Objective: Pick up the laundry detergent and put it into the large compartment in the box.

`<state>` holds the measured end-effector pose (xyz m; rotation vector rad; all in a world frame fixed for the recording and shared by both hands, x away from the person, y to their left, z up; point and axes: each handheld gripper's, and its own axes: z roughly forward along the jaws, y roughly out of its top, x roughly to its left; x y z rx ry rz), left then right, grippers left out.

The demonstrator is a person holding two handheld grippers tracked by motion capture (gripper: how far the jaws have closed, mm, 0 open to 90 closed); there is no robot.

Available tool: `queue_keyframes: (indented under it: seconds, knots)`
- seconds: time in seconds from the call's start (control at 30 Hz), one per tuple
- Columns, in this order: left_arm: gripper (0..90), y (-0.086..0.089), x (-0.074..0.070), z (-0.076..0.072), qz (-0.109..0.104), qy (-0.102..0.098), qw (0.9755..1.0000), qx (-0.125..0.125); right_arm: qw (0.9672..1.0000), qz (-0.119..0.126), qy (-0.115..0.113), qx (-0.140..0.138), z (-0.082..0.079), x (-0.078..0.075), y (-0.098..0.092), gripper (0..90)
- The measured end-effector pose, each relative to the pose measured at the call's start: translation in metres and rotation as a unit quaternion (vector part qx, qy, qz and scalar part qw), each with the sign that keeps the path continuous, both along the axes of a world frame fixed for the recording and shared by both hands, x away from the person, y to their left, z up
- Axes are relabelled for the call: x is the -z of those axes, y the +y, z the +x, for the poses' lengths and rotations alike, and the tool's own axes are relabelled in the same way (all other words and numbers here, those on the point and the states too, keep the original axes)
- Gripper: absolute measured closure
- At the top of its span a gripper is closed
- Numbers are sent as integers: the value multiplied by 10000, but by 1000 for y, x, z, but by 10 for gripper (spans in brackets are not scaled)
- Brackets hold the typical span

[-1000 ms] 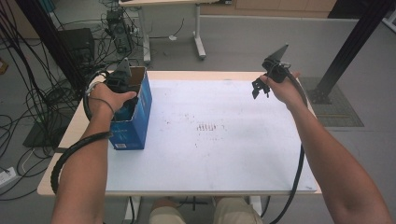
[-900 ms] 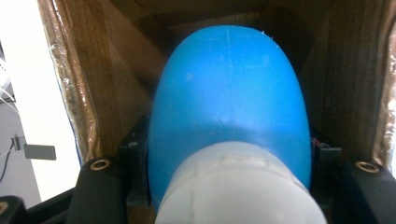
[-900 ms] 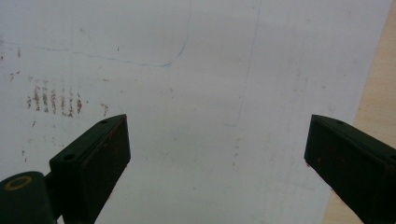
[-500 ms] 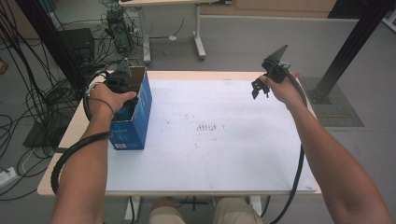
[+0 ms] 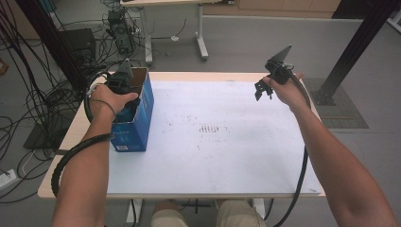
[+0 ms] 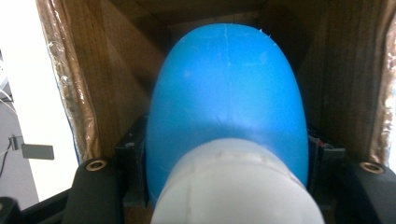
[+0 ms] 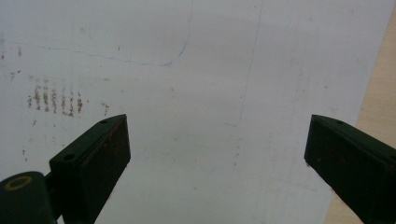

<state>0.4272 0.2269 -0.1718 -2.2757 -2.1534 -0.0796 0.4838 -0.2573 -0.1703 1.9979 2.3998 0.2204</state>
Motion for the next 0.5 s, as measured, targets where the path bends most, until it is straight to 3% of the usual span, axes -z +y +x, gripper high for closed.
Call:
queue_keyframes:
  seconds: [0.5]
  knots:
    - [289, 3, -20, -6, -36, -84, 10000, -26, 10000, 26, -52, -48, -2, -2, 3, 68]
